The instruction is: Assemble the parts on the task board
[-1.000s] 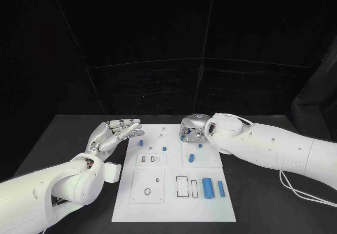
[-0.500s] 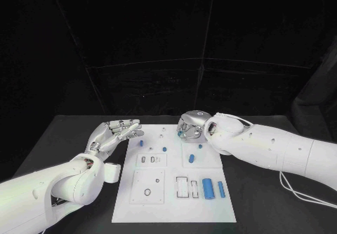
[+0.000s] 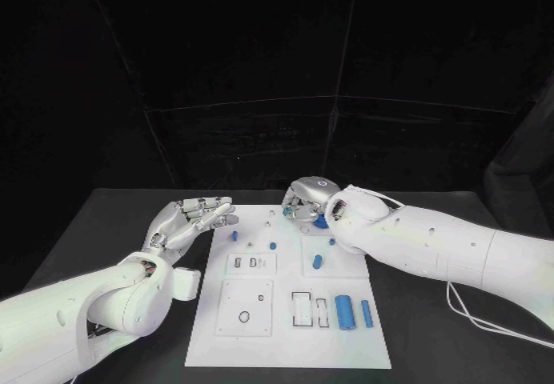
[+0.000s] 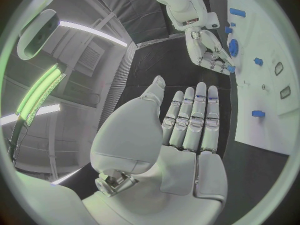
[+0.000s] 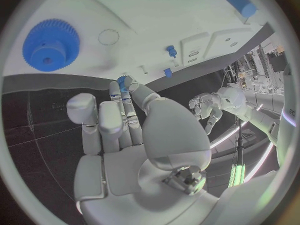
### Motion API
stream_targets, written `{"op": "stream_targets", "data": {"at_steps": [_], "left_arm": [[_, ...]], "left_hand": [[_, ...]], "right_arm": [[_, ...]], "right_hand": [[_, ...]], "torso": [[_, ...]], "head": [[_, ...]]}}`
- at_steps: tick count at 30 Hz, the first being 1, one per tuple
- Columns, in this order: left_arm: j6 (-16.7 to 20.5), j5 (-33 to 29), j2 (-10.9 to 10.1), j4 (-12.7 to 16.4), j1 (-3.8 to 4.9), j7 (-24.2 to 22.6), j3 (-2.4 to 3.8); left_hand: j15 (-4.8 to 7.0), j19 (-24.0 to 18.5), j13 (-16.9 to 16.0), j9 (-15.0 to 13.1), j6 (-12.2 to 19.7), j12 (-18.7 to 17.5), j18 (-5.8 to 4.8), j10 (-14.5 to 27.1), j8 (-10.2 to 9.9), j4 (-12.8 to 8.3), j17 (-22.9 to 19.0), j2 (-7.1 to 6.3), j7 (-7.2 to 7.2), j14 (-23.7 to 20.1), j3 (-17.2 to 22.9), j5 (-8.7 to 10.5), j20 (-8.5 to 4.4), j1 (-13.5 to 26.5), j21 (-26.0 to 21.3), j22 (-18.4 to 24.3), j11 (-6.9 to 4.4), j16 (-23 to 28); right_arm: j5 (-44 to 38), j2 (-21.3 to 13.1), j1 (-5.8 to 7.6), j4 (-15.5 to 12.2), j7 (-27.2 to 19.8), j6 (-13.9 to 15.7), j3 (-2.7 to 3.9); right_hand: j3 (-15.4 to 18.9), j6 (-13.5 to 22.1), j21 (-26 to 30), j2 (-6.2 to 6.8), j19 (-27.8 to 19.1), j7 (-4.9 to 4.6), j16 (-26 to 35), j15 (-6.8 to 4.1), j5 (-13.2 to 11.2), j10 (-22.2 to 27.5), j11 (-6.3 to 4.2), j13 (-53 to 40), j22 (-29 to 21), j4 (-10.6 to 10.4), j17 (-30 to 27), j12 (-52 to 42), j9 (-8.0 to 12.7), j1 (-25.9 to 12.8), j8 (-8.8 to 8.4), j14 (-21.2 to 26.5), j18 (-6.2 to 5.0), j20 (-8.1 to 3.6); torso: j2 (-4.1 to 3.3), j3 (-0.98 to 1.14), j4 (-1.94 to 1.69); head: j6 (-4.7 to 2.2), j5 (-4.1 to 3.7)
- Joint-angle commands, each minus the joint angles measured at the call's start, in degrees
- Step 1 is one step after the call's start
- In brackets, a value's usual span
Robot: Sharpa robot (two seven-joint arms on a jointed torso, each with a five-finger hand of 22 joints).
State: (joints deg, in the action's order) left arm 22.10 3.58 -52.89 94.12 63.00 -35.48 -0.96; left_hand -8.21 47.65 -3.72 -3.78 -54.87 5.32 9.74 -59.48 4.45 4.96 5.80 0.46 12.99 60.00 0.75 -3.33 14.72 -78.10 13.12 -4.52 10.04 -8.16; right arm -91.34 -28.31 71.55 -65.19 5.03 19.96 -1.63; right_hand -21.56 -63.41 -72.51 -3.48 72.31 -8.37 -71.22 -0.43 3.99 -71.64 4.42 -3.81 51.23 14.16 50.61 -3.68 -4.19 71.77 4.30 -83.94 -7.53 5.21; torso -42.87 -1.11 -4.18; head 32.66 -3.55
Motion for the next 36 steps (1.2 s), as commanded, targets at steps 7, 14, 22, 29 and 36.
{"op": "stream_targets", "data": {"at_steps": [7, 14, 22, 29, 36], "left_arm": [[-0.8, 0.4, 0.0, 0.3, 0.59, -0.1, 0.05], [-0.8, 0.4, 0.0, 0.5, 0.96, -0.1, 0.05], [-0.7, 0.4, -0.1, 0.6, 1.31, -0.1, 0.05], [-0.7, 0.4, -0.1, 0.6, 1.53, 0.0, 0.05], [-0.7, 0.4, -0.1, 0.6, 1.60, 0.1, 0.04]], "left_hand": [[-0.19, -0.1, 0.1, 0.1, 0.0, -0.2, 0.85, 0.1, -0.4, -0.4, -0.1, 0.47, 0.29, -0.1, 0.1, 0.14, 0.32, -0.3, -0.2, 0.1, 0.36, 0.3], [-0.20, -0.1, 0.1, 0.1, 0.0, -0.3, 0.85, 0.1, -0.4, -0.5, -0.1, 0.47, 0.30, -0.1, 0.1, 0.14, 0.33, -0.3, -0.2, 0.1, 0.37, 0.3], [-0.20, -0.1, 0.1, 0.1, 0.0, -0.3, 0.85, 0.1, -0.4, -0.5, -0.1, 0.47, 0.30, -0.1, 0.1, 0.14, 0.33, -0.3, -0.2, 0.1, 0.37, 0.3], [-0.20, -0.1, 0.1, 0.1, 0.0, -0.3, 0.85, 0.1, -0.4, -0.5, -0.1, 0.47, 0.30, -0.1, 0.1, 0.14, 0.33, -0.3, -0.2, 0.1, 0.37, 0.3], [-0.20, -0.1, 0.1, 0.1, 0.0, -0.3, 0.85, 0.1, -0.4, -0.5, -0.1, 0.47, 0.30, -0.1, 0.1, 0.14, 0.33, -0.3, -0.2, 0.1, 0.37, 0.3]], "right_arm": [[0.3, 2.0, 0.32, 1.9, -0.1, 1.6, 0.05], [0.1, 3.0, 0.67, 2.5, -0.2, 1.8, 0.07], [-0.1, 4.4, 0.89, 3.7, 0.1, 1.2, 0.06], [-0.4, 4.9, 0.92, 4.4, 0.5, 0.9, 0.06], [-1.2, 5.4, 0.93, 5.1, 1.6, -0.6, 0.06]], "right_hand": [[-0.5, 0.3, -0.4, 0.34, -0.4, -0.28, -0.4, -0.10, -0.2, 0.6, -0.03, 0.1, 0.1, -0.2, 0.0, 0.2, 0.0, -0.3, -0.26, -0.4, 0.30, 0.24], [-0.5, 0.3, -0.4, 0.35, -0.4, -0.29, -0.4, -0.10, -0.2, 0.6, -0.03, 0.1, 0.1, -0.2, 0.0, 0.2, 0.0, -0.3, -0.27, -0.4, 0.30, 0.24], [-0.8, 0.4, -0.4, 0.62, -0.4, -0.37, -0.5, -0.03, -0.1, 0.8, 0.05, 0.1, 0.1, -0.4, 0.0, 0.2, 0.0, -0.4, -0.39, -0.4, 0.30, 0.31], [-1.1, 0.6, -0.4, 0.81, -0.5, -0.43, -0.6, 0.03, -0.1, 1.0, 0.12, 0.1, 0.1, -0.6, -0.1, 0.2, 0.1, -0.6, -0.49, -0.4, 0.29, 0.36], [-2.1, 1.7, -0.3, 2.28, -1.1, -0.91, -0.5, 0.45, -0.5, 2.6, 0.60, 0.2, -0.4, -1.5, -0.7, 0.2, 0.2, -1.1, -0.69, -0.1, 0.20, 0.76]], "torso": [[-0.81, -0.29, -0.53], [-1.29, -0.38, -0.60], [-1.65, -0.47, -0.74], [-1.90, -0.45, -0.86], [-1.94, -0.41, -0.77]], "head": [[-0.21, -0.45], [-0.48, -0.53], [-0.45, -0.49], [-0.41, -0.38], [-0.32, -0.34]]}}
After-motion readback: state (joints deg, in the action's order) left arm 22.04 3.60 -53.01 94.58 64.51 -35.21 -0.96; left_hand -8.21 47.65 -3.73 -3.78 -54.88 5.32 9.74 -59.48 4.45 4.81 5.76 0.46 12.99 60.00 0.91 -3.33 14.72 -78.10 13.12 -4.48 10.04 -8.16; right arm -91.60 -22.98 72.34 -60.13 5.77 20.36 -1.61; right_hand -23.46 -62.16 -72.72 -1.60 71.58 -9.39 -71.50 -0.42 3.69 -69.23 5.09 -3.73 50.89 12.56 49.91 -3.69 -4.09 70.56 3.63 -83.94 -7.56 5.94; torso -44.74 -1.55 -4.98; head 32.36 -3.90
